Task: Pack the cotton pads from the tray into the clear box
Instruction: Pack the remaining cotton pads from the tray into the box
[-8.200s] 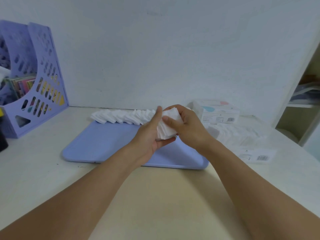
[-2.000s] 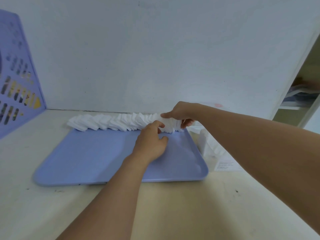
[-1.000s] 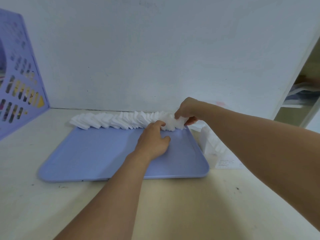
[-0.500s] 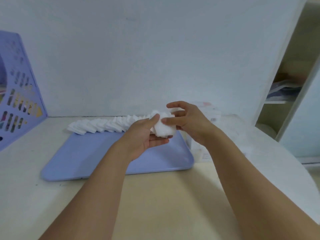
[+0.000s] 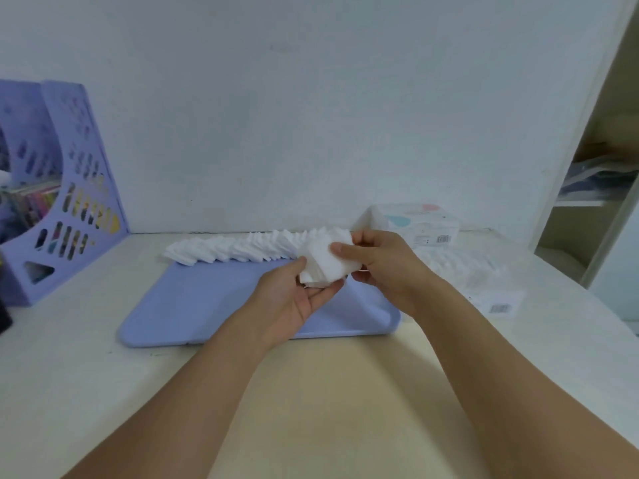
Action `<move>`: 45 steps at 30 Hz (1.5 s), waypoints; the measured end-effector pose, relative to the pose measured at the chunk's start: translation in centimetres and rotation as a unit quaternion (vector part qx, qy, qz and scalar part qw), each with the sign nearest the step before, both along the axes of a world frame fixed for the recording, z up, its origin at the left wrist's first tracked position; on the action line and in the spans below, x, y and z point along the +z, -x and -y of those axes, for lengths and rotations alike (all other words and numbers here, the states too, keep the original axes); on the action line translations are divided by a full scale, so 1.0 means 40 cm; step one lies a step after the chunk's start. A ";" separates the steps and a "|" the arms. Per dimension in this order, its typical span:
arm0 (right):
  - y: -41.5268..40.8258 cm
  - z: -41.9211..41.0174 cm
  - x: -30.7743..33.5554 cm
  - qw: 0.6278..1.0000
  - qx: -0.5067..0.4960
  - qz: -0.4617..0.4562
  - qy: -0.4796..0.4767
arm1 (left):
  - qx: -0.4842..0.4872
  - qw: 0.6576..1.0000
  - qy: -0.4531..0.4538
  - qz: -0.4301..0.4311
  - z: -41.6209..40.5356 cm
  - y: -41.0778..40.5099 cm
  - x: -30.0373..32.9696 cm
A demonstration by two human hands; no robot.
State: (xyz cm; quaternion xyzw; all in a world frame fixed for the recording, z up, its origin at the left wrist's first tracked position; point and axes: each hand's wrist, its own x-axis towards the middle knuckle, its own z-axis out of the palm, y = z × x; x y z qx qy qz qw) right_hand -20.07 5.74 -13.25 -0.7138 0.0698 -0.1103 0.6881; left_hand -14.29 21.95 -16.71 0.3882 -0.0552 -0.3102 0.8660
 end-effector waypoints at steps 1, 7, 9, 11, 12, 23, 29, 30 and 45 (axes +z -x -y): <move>0.000 0.005 0.005 0.999 0.007 0.005 -0.051 | 0.012 1.000 0.011 -0.017 0.002 -0.001 -0.005; -0.001 0.000 0.009 0.980 0.060 0.000 -0.190 | 0.059 0.997 -0.009 0.049 0.042 0.011 0.002; -0.003 -0.017 -0.002 0.992 0.056 -0.013 -0.116 | 0.065 0.996 -0.005 0.055 0.052 0.021 0.010; -0.006 -0.027 -0.014 0.995 0.038 -0.010 -0.091 | 0.067 0.996 -0.008 0.058 0.055 0.028 0.017; -0.008 -0.031 -0.018 0.996 0.030 -0.007 -0.087 | 0.061 0.996 -0.006 0.062 0.054 0.027 0.017; -0.012 -0.035 -0.017 0.998 0.013 0.057 -0.029 | 0.065 0.988 -0.044 0.135 0.051 0.012 0.008; -0.016 -0.016 -0.014 0.997 -0.012 0.077 -0.002 | 0.050 0.984 -0.040 0.165 0.038 0.005 0.015; -0.016 -0.012 -0.013 0.997 -0.013 0.078 0.003 | 0.047 0.983 -0.039 0.170 0.038 0.006 0.016; -0.027 -0.010 -0.031 0.992 -0.026 0.102 0.066 | 0.020 0.977 -0.046 0.206 0.034 0.007 0.003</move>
